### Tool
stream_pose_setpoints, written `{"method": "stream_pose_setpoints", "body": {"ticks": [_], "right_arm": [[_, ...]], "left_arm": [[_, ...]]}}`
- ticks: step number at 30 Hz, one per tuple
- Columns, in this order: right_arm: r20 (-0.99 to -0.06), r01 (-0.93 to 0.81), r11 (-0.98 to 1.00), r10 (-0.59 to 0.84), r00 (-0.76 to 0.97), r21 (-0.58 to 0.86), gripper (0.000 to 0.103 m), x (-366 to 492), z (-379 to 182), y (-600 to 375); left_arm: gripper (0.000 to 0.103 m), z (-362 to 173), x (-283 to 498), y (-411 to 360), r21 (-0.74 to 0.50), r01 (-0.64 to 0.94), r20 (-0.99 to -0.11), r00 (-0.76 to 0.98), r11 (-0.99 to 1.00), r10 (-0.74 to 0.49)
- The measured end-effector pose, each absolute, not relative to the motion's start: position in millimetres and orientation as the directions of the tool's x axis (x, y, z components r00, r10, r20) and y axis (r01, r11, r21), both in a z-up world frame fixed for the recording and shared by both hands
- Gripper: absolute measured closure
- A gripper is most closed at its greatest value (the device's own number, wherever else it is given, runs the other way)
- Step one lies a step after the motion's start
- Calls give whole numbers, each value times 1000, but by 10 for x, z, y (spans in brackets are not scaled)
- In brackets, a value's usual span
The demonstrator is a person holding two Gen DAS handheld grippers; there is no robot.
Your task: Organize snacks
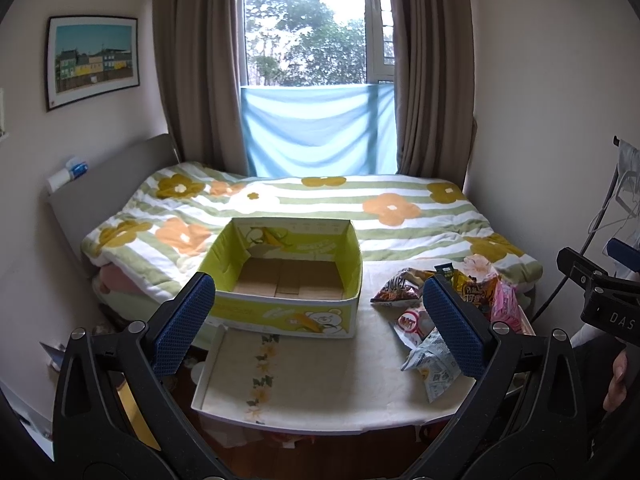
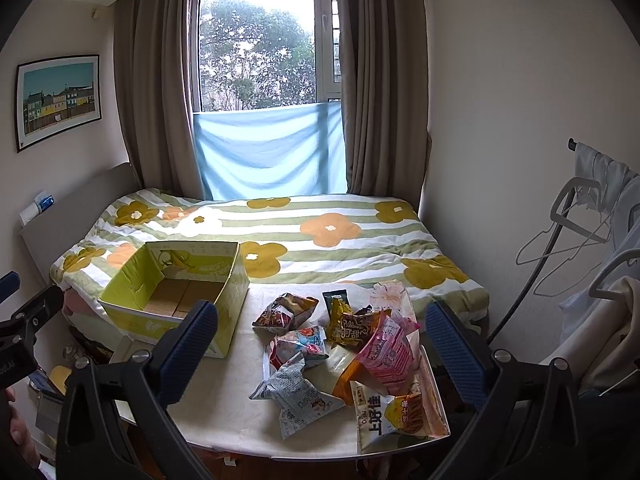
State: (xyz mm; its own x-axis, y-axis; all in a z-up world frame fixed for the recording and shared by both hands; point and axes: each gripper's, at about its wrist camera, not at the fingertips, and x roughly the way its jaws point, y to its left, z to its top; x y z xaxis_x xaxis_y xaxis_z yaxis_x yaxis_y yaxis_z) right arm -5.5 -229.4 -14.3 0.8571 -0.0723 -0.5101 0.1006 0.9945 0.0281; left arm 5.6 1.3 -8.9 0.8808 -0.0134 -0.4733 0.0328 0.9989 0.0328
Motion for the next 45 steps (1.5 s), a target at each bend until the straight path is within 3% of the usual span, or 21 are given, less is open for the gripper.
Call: {"method": "stream_pose_setpoints", "body": {"ticks": [29, 36, 45], "right_arm": [[-517, 101, 994, -69, 853, 33, 0, -72, -191, -2313], [-550, 149, 989, -113, 828, 20, 0, -174, -363, -2421], [-624, 213, 977, -157, 765, 15, 0, -141, -723, -2850]], "left_arm": [[0, -55, 82, -10, 50, 47, -474, 880, 998, -17], [0, -213, 279, -137, 62, 164, -525, 844, 984, -107], [0, -869, 596, -720, 68, 344, -653, 725, 936, -219]]}}
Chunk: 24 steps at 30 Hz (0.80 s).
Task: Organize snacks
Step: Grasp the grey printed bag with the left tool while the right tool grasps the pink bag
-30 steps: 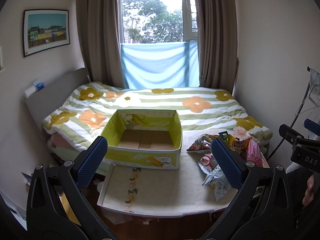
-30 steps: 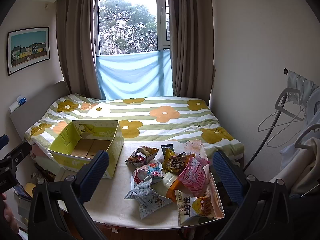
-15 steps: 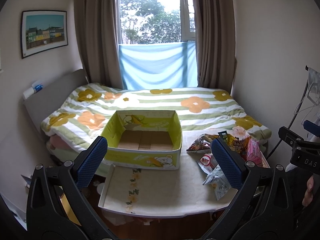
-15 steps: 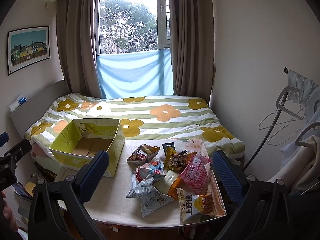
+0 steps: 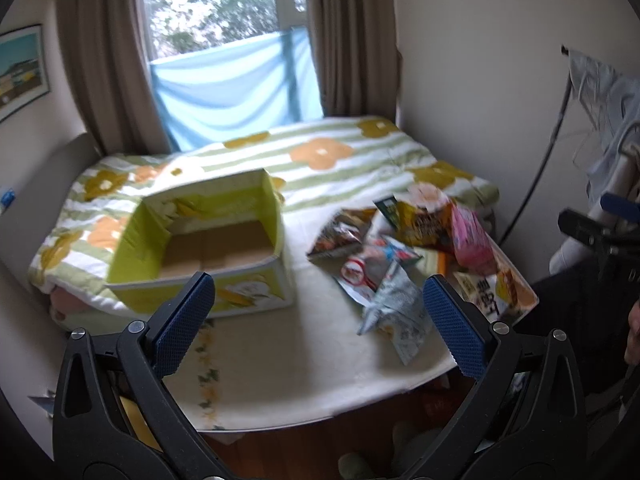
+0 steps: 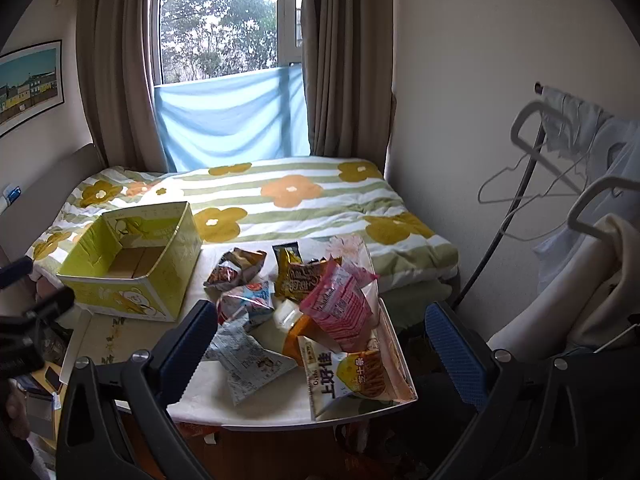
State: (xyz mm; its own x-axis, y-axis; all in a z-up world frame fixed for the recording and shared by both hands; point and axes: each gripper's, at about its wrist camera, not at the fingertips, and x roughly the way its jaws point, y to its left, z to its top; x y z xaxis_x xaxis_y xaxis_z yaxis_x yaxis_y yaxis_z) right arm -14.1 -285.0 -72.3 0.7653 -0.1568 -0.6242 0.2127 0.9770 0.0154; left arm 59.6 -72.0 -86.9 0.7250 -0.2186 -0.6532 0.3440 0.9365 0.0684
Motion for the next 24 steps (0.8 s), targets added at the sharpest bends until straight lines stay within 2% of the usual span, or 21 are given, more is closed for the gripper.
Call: {"method": "stream_pose_setpoints", "body": {"ticks": [5, 13, 18, 24], "right_arm": [[-670, 184, 982, -108, 734, 43, 0, 122, -976, -3171], [-777, 97, 990, 18, 629, 101, 0, 677, -1592, -3505], [-831, 57, 987, 93, 549, 148, 0, 949, -2009, -3677], [-852, -5, 987, 143, 504, 162, 0, 1144, -2281, -3779]], "left_arm": [[0, -1300, 815, -1090, 13, 342, -756, 619, 939, -215], [0, -2058, 1207, -1519, -124, 213, -885, 418, 969, -205], [0, -2426, 1363, -1695, -189, 83, -915, 348, 978, -206], [0, -2702, 1524, -1740, -235, -80, -923, 331, 969, -197]]}}
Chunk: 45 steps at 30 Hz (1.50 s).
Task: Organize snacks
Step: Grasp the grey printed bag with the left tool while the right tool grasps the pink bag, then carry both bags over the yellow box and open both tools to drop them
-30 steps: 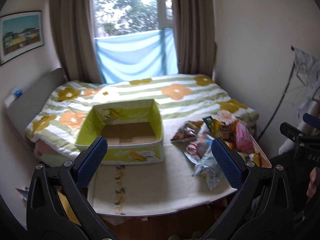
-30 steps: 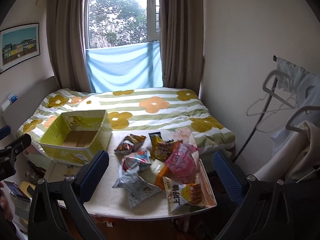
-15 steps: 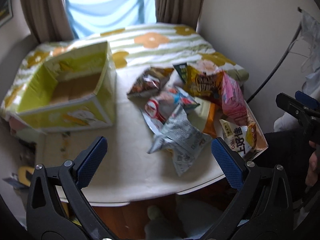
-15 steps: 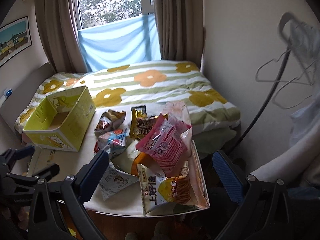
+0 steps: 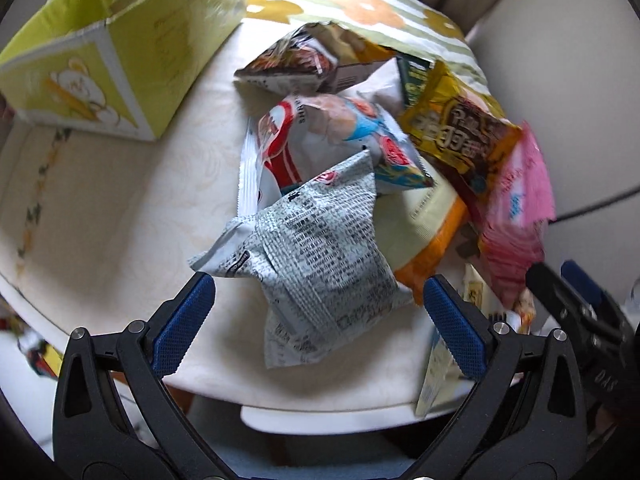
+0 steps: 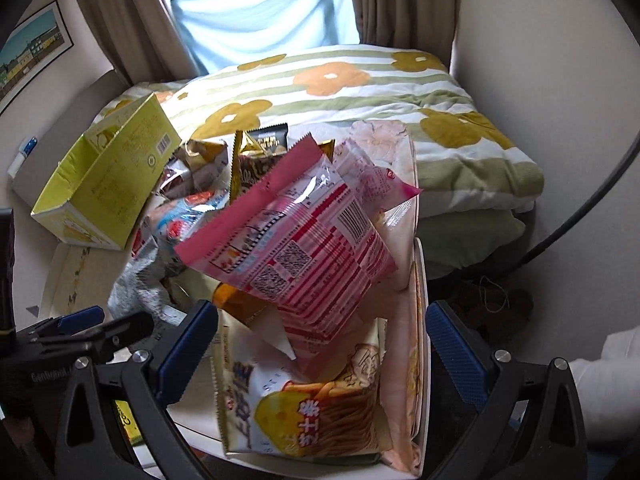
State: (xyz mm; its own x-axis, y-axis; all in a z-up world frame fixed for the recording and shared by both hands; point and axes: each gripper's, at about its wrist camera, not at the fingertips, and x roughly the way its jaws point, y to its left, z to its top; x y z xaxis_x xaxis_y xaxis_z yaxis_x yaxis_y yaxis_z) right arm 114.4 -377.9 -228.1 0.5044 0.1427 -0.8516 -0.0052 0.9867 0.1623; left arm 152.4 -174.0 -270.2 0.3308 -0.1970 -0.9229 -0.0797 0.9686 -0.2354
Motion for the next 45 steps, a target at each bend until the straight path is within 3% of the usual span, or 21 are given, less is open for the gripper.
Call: {"method": "stream_pose_setpoints", "body": {"ticks": [3, 5, 9, 15, 29, 33, 36, 45], "right_arm": [[-859, -27, 986, 158, 487, 166, 0, 1199, -2362, -3796], [-862, -41, 985, 166, 479, 167, 0, 1228, -2399, -3790], [-867, -63, 985, 171, 469, 160, 0, 1296, -2470, -3784], [-866, -86, 982, 187, 464, 166, 0, 1380, -2538, -3778], [-848, -118, 989, 141, 511, 94, 1, 1456, -2596, -3657], [-844, -130, 988, 141, 518, 85, 24, 1477, -2633, -3636], [-843, -127, 991, 105, 528, 44, 36, 1442, -2657, -3583], [-790, -108, 992, 116, 602, 64, 41, 1318, -2426, -3602]], "left_arm": [[2, -2811, 1568, -1725, -246, -141, -929, 316, 959, -192], [8, -2865, 1591, -1705, -262, -170, -930, 307, 950, -201], [34, -2985, 1594, -1660, -284, -209, -935, 278, 936, -222], [45, -2975, 1536, -1632, -267, -213, -934, 296, 940, -199], [48, -2725, 1289, -1544, -256, -185, -919, 350, 949, -180], [48, -2617, 1227, -1530, -249, -187, -913, 373, 950, -166], [48, -2540, 1184, -1498, -248, -182, -906, 392, 952, -161], [48, -2194, 1133, -1422, -246, -125, -864, 478, 961, -159]]}}
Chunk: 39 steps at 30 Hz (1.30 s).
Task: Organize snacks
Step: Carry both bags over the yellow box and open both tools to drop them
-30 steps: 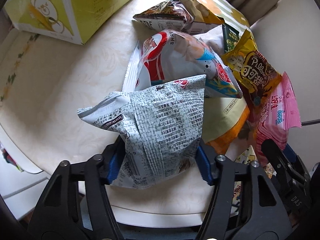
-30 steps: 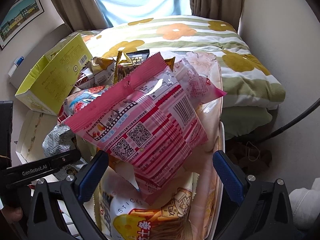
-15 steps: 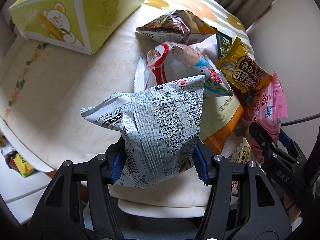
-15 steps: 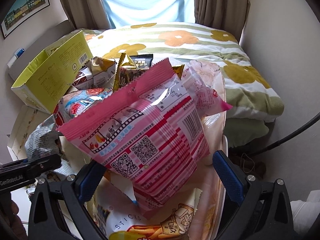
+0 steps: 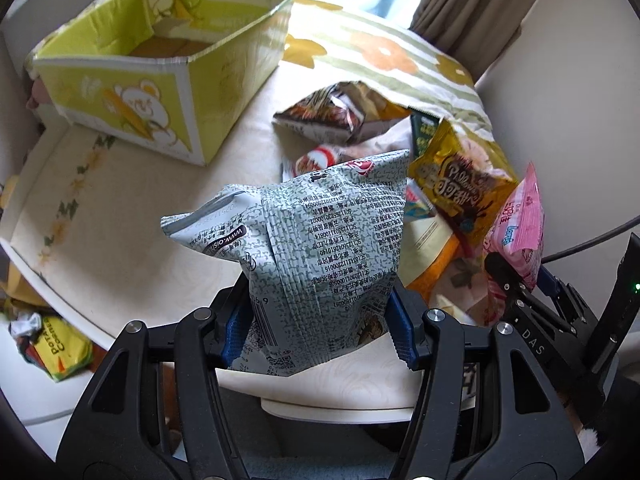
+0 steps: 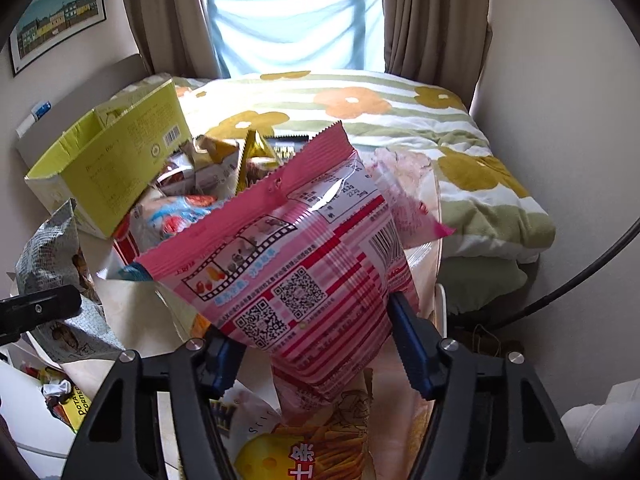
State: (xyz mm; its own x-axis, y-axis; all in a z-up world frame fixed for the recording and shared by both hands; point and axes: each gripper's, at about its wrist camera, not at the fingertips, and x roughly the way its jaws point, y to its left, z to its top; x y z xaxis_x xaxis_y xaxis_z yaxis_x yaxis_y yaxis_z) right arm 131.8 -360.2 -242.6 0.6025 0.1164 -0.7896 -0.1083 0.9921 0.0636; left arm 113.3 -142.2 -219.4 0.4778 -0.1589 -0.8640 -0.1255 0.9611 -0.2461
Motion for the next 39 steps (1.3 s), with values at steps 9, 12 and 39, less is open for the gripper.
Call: {"method": "stream_pose_setpoints", "body": {"ticks": [9, 12, 39], "right_arm": [[-741, -130, 989, 139, 656, 70, 41, 1308, -1925, -3482], [-719, -145, 987, 149, 679, 69, 41, 1368, -1698, -3363], [-728, -278, 951, 285, 623, 134, 41, 2979, -1240, -510]], "left_arm": [[48, -1714, 1244, -1199, -264, -86, -800, 576, 961, -168], [48, -1527, 1342, -1031, -266, -73, -768, 619, 961, -165], [48, -1424, 3267, 1726, -110, -54, -830, 554, 992, -62]]}}
